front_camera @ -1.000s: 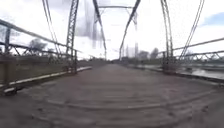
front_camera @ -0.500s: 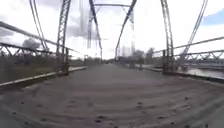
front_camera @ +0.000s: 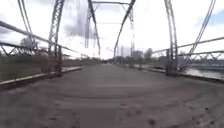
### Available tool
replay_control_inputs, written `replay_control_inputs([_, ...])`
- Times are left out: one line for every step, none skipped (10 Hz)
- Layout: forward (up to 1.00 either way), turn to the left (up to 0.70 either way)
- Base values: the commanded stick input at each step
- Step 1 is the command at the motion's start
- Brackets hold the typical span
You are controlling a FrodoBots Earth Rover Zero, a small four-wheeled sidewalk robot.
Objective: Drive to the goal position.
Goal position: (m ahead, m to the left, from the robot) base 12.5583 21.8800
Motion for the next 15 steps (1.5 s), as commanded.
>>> replay_control_inputs([1.00,0.00])
replay_control_inputs([1.00,0.00])
replay_control_inputs([1.00,0.00])
replay_control_inputs([1.00,0.00])
replay_control_inputs([1.00,0.00])
replay_control_inputs([1.00,0.00])
replay_control_inputs([1.00,0.00])
replay_control_inputs([1.00,0.00])
replay_control_inputs([1.00,0.00])
replay_control_inputs([1.00,0.00])
replay_control_inputs([1.00,0.00])
replay_control_inputs([1.00,0.00])
replay_control_inputs([1.00,0.00])
replay_control_inputs([1.00,0.00])
replay_control_inputs([1.00,0.00])
